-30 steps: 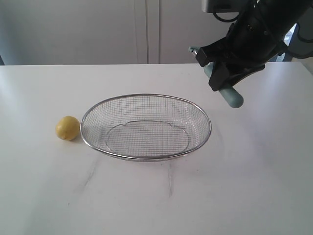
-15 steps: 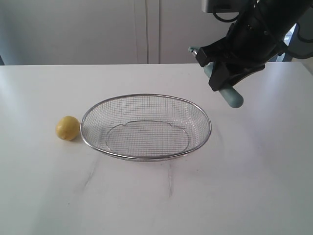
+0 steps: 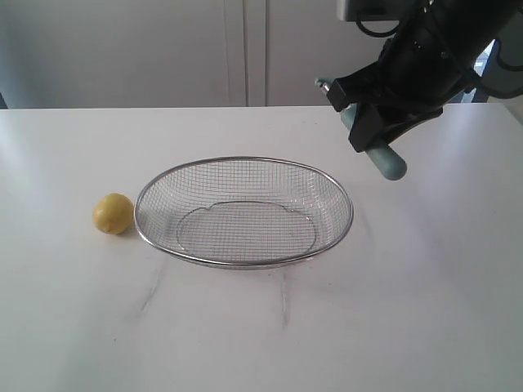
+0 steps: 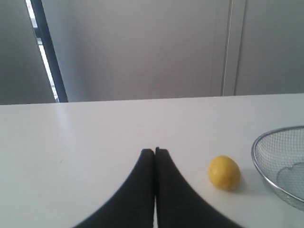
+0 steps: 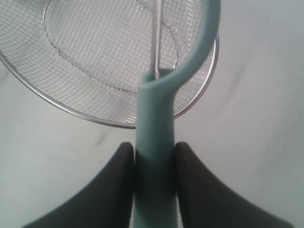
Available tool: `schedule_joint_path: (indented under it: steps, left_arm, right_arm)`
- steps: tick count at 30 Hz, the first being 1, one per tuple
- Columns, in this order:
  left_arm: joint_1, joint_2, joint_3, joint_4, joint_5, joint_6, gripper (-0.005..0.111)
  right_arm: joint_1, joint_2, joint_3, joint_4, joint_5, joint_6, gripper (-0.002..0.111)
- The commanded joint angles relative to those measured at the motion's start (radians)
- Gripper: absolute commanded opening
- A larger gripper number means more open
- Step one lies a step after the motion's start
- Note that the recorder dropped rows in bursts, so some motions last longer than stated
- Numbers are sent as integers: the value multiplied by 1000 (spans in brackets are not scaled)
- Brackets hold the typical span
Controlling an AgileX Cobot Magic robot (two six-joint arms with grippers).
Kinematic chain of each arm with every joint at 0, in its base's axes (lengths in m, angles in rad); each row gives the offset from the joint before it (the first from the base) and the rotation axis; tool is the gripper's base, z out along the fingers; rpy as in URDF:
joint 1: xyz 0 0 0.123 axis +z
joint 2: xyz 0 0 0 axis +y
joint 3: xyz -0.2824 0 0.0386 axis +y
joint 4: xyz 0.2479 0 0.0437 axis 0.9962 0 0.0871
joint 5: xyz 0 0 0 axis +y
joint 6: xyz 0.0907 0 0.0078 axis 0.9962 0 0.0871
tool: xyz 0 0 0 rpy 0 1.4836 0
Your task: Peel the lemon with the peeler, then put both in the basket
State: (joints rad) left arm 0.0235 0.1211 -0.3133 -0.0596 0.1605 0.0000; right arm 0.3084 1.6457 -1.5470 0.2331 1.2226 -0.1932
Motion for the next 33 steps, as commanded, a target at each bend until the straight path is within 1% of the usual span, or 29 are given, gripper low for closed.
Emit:
schedule_joint_path:
  steps: [1, 4, 13, 23, 26, 33]
  left_arm:
    - [4, 80, -108, 31, 131, 0, 0]
    - [4, 154, -180, 47, 222, 0, 0]
    - [4, 379, -290, 69, 367, 0, 0]
    - [4, 589, -352, 69, 477, 44, 0]
    - [4, 647, -352, 69, 486, 46, 0]
    - [4, 850, -352, 60, 499, 57, 0]
  right_arm:
    - [-10, -11, 1, 5, -2, -13, 0]
    - [-10, -11, 1, 4, -2, -11, 0]
    - [-10, -11, 1, 4, -2, -4, 0]
    - [-10, -11, 1, 4, -2, -4, 0]
    - [-10, -11, 1, 4, -2, -4, 0]
    - [-10, -11, 1, 4, -2, -4, 0]
